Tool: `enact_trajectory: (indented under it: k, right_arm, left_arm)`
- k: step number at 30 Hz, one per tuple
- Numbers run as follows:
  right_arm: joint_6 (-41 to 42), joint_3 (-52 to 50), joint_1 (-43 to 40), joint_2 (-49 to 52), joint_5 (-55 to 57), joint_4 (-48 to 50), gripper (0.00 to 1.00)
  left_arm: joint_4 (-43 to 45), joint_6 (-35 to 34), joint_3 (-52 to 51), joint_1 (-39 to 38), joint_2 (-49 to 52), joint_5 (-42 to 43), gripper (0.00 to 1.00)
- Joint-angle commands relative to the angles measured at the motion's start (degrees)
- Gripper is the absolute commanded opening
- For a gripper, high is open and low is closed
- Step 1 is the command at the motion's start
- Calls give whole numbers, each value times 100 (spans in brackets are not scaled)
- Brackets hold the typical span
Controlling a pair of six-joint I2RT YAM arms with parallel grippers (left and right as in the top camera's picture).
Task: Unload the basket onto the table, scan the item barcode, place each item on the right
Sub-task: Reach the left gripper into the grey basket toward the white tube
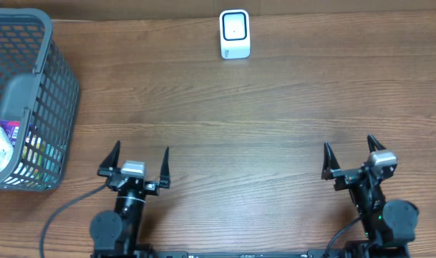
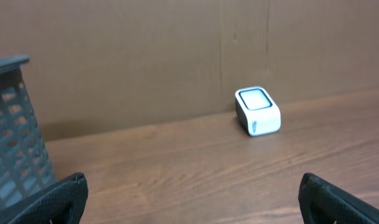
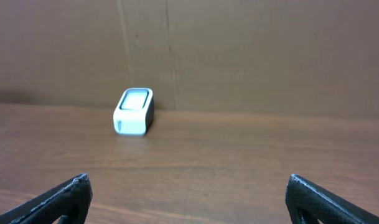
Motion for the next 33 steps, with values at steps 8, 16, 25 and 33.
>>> enact_trajectory:
  k: [8, 16, 25, 33]
  right_arm:
    - [-354, 2992, 22, 2267, -59, -1742, 100]
    - [-352, 5421, 22, 4096, -256, -3838, 100]
    - [-280, 7458, 22, 5877, -678, -5831, 100]
    - [-286, 7458, 22, 6081, -1386, -5858, 100]
  left_arm:
    - [-1624, -125, 3467, 35, 3047, 151, 100]
    - [-4898, 44, 7646, 35, 5914, 302, 100]
    - [-6752, -179, 10153, 31, 7820, 695, 100]
    - [-6717, -734, 10266, 227, 8094, 463, 100]
